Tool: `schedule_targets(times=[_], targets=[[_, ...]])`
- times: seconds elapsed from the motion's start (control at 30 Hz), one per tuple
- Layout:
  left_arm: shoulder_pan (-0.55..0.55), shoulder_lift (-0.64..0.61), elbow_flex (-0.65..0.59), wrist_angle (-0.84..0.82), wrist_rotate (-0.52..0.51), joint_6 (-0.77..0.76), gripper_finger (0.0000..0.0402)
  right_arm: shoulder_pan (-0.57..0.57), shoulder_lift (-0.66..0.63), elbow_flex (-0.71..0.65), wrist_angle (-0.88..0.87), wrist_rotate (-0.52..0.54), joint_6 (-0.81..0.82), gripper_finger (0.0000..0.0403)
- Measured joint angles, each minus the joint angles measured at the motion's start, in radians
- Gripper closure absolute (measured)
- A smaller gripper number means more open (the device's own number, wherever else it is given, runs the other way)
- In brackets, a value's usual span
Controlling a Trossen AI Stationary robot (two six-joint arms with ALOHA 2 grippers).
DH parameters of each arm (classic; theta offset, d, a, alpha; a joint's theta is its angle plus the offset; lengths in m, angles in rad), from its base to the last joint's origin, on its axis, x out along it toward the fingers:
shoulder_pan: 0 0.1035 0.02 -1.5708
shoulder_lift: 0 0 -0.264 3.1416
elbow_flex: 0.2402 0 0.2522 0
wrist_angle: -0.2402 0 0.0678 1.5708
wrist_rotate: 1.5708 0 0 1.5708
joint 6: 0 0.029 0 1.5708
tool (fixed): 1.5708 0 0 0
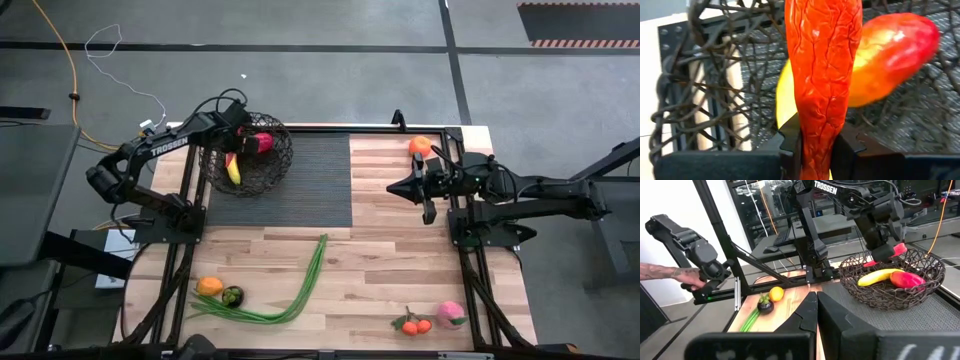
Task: Build produce basket
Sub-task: Put the red chili pepper into the black basket, then put the orange into the black basket
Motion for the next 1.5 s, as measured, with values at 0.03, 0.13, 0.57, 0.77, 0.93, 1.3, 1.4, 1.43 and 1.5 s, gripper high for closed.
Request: schedule_targets(times=[0.03, 0.13, 0.57, 0.77, 0.93, 1.3, 1.4, 1.43, 1.5], targets=[[-0.004, 0.004, 0.0, 0.002, -0.013, -0.008, 0.0344, 0.0, 0.0, 0.0, 0.0, 0.0, 0.001, 0.0403], [-0.011, 0.018, 0.0, 0.004, -0.039, -0.022, 0.0341, 0.0, 0.0, 0.0, 0.0, 0.0, 0.002, 0.0403], [-0.023, 0.038, 0.0, -0.002, -0.084, -0.028, 0.0245, 0.0, 0.0, 0.0, 0.0, 0.0, 0.003, 0.0403], [-0.023, 0.016, 0.005, -0.005, -0.051, -0.02, 0.02, 0.0, 0.0, 0.0, 0.0, 0.0, 0.002, 0.0403], [-0.02, -0.026, 0.062, -0.004, -0.013, 0.01, 0.0189, 0.0, 0.0, 0.0, 0.0, 0.0, 0.002, 0.0403], [-0.206, -0.29, 0.089, 0.324, 0.226, 0.038, 0.0188, 0.0, 0.0, 0.0, 0.001, 0.0, 0.003, 0.0403], [-0.346, -0.402, 0.023, 0.472, 0.221, 0.054, 0.0188, 0.0, 0.0, 0.0, 0.001, 0.0, 0.003, 0.0403], [-0.399, -0.438, -0.005, 0.531, 0.219, 0.066, 0.0188, 0.0, 0.0, 0.0, 0.001, 0.0, 0.004, 0.0403], [-0.503, -0.507, -0.073, 0.667, 0.218, 0.072, 0.0188, 0.0, 0.0, 0.0, 0.001, -0.001, 0.007, 0.0403]])
